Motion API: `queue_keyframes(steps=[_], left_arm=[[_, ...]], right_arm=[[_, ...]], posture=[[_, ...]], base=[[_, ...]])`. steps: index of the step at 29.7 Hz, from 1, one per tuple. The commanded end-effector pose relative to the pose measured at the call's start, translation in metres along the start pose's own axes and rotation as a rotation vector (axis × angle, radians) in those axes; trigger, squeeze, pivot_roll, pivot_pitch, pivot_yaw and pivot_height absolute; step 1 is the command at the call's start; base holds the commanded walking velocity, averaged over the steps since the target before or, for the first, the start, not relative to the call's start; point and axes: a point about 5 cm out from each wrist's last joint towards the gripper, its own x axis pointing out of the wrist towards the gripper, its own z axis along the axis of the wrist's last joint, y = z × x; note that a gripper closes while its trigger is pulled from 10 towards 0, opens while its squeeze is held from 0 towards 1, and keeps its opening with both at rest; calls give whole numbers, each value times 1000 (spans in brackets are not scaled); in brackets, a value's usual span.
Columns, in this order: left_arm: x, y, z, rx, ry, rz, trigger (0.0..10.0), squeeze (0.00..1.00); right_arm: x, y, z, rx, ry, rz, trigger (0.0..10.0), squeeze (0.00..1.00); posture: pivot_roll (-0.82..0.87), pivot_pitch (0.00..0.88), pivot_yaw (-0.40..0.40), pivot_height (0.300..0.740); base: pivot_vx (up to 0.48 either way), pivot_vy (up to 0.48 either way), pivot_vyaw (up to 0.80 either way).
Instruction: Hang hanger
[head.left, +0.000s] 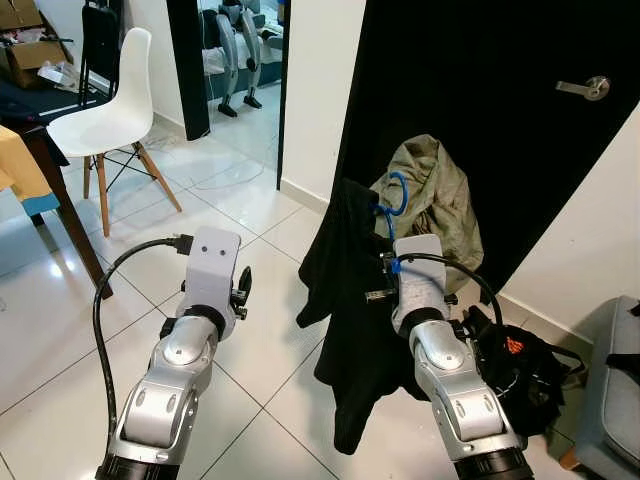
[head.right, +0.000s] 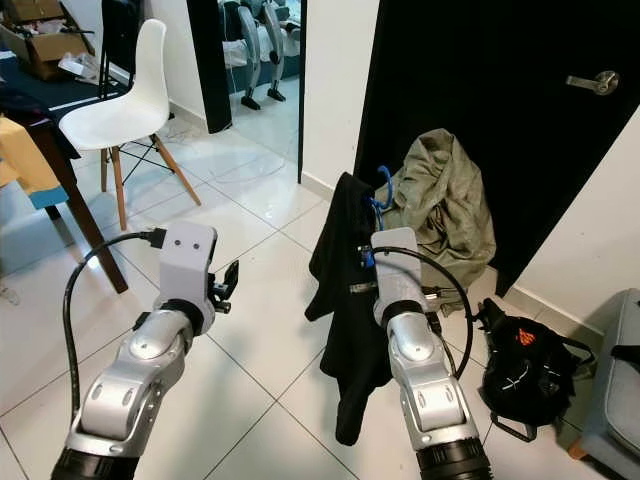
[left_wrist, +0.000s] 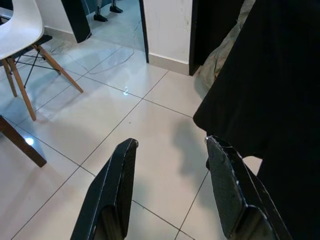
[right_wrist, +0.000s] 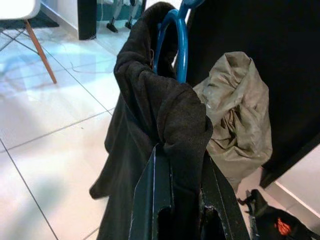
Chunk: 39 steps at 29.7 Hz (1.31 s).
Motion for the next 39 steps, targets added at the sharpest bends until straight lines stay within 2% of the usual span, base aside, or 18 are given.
queue_keyframes(steps=[1, 10, 34, 39], left_arm=[[0, -5, -1, 4, -3, -2, 10000, 0], [0, -5, 0, 9, -6, -4, 10000, 0], [0, -9, -1, 22, -15, -30, 10000, 0], [0, -11, -1, 24, -19, -45, 10000, 0]], right_arm=[[-1, 0, 9, -2, -59, -3, 10000, 0], [0, 1, 10, 1, -65, 11, 10000, 0], [2, -1, 11, 21, -60, 4, 10000, 0], [3, -1, 11, 27, -61, -4, 10000, 0]], posture=[[-33, 191, -57, 740], [-33, 196, -57, 740], [-35, 197, -57, 740], [-35, 197, -58, 740]], base=[[480, 0, 0], [480, 0, 0], [480, 0, -800], [331, 0, -88]])
